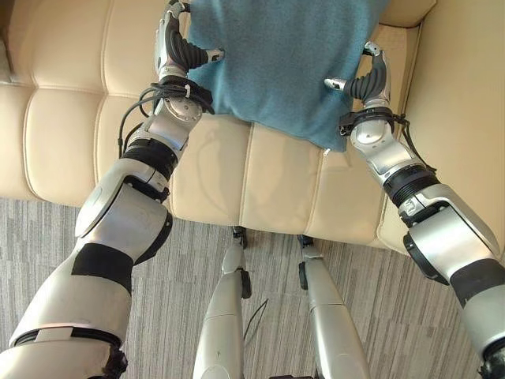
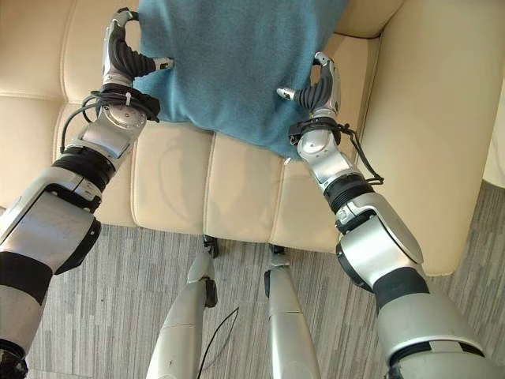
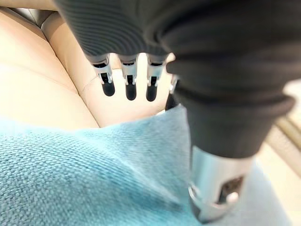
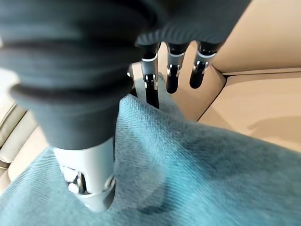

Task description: Pick up all the scattered cushions and arrange them neatly on the sofa.

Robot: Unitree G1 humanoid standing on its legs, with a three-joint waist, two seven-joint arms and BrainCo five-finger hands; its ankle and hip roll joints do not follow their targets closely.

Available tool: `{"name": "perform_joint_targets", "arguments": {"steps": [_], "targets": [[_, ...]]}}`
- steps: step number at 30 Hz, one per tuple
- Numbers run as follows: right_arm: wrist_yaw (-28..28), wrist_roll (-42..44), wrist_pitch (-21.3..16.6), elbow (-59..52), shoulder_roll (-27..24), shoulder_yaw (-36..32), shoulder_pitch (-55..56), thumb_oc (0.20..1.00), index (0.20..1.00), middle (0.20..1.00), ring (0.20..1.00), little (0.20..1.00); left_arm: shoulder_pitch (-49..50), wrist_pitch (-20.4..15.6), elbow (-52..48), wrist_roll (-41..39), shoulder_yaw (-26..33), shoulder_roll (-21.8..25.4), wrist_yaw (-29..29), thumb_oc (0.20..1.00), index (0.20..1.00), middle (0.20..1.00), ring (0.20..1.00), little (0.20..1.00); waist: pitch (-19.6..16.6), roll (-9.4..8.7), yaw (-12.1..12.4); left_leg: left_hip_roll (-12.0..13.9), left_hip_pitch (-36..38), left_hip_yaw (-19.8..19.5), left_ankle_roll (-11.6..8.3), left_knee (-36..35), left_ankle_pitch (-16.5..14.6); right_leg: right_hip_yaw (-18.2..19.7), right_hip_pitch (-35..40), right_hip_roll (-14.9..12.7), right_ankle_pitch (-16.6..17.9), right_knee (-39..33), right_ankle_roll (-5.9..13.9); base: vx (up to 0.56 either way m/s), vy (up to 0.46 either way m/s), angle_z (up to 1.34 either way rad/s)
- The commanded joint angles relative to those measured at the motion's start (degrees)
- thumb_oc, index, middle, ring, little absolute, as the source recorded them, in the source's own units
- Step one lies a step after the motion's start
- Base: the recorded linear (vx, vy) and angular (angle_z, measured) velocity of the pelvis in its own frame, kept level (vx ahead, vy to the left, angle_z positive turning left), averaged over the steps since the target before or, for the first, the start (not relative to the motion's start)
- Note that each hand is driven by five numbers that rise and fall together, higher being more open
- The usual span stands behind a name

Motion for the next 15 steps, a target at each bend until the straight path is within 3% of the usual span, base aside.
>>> {"name": "perform_joint_targets", "arguments": {"steps": [1, 6, 9, 10, 12, 13, 14, 15], "targets": [[1.0, -1.2, -1.1, 2.5, 2.7, -2.4, -1.7, 1.0, 1.0, 1.0, 1.0, 1.0, -3.6, -2.8, 2.5, -4.2, 0.9, -0.7, -3.2, 1.0, 1.0, 1.0, 1.0, 1.0, -2.9, -2.73, 0.3, 1.2, 4.0, 1.2, -3.17, 8.2, -17.1, -0.2, 9.5, -2.3, 3.7, -19.0, 0.51, -0.02, -0.003, 0.07], [3.2, 2.7, 0.0, 0.5, 4.3, -5.3, 3.2, 1.0, 1.0, 1.0, 1.0, 1.0, 4.1, -6.3, -1.8, -23.7, 10.0, -2.4, -8.5, 1.0, 1.0, 1.0, 1.0, 1.0, -2.7, -3.23, 0.6, 1.3, 8.8, 1.3, -3.31, 6.6, -17.0, -0.6, 14.2, -2.5, 3.9, -20.5, 0.23, 0.0, -0.006, -0.05], [5.3, 5.7, 0.0, -4.2, 5.3, -7.9, 9.1, 1.0, 1.0, 1.0, 1.0, 1.0, 11.3, -7.8, -8.5, -31.4, 13.9, -2.8, -11.3, 1.0, 1.0, 1.0, 1.0, 1.0, -3.7, -3.47, 0.7, 1.5, 12.5, 1.7, -3.31, 4.8, -16.6, -1.0, 17.6, -2.7, 4.3, -21.9, 0.04, 0.06, 0.012, -0.08], [8.4, 9.5, -0.6, -9.3, 5.3, -9.8, 15.4, 1.0, 1.0, 1.0, 1.0, 1.0, 17.8, -8.5, -14.9, -33.4, 15.4, -1.6, -12.7, 1.0, 1.0, 1.0, 1.0, 1.0, -5.3, -3.53, 1.0, 1.8, 16.3, 2.1, -3.27, 3.0, -16.7, -1.6, 21.1, -2.9, 4.4, -23.2, -0.05, 0.17, 0.053, -0.1], [14.5, 11.6, -1.3, -21.5, 5.5, -13.3, 32.6, 1.0, 1.0, 1.0, 1.0, 1.0, 36.6, -7.6, -28.1, -28.9, 18.3, 0.2, -15.1, 1.0, 1.0, 1.0, 1.0, 1.0, -9.3, -3.83, 0.7, 2.3, 24.1, 3.5, -2.92, -1.4, -16.3, -2.3, 27.7, -3.3, 5.4, -26.3, 0.21, 0.27, 0.104, -0.06], [15.4, 10.4, -0.8, -22.7, 5.1, -14.1, 35.9, 1.0, 1.0, 1.0, 1.0, 1.0, 40.4, -7.2, -29.8, -27.4, 19.0, 0.3, -15.5, 1.0, 1.0, 1.0, 1.0, 1.0, -10.6, -3.78, 0.5, 2.2, 25.3, 3.9, -2.8, -2.3, -16.0, -2.3, 28.6, -3.3, 5.6, -26.9, 0.33, 0.28, 0.254, 0.02], [18.9, 6.2, -0.5, -27.6, 4.6, -18.4, 47.0, 1.0, 1.0, 1.0, 1.0, 1.0, 54.7, -5.9, -33.9, -21.7, 22.2, -0.9, -17.3, 1.0, 1.0, 1.0, 1.0, 1.0, -14.4, -3.26, -0.1, 2.0, 31.5, 5.2, -2.24, -5.8, -15.8, -2.6, 33.2, -3.6, 6.3, -28.9, 0.94, 0.19, 0.269, -0.08], [19.8, 4.6, -0.2, -28.1, 4.4, -19.3, 49.6, 1.0, 1.0, 1.0, 1.0, 1.0, 57.3, -5.3, -33.4, -19.6, 22.8, -1.0, -17.7, 1.0, 1.0, 1.0, 1.0, 1.0, -15.3, -3.09, -0.4, 1.9, 33.1, 5.4, -2.12, -6.6, -15.7, -2.6, 34.2, -3.6, 6.5, -29.2, 1.11, 0.16, 0.299, -0.14]]}}
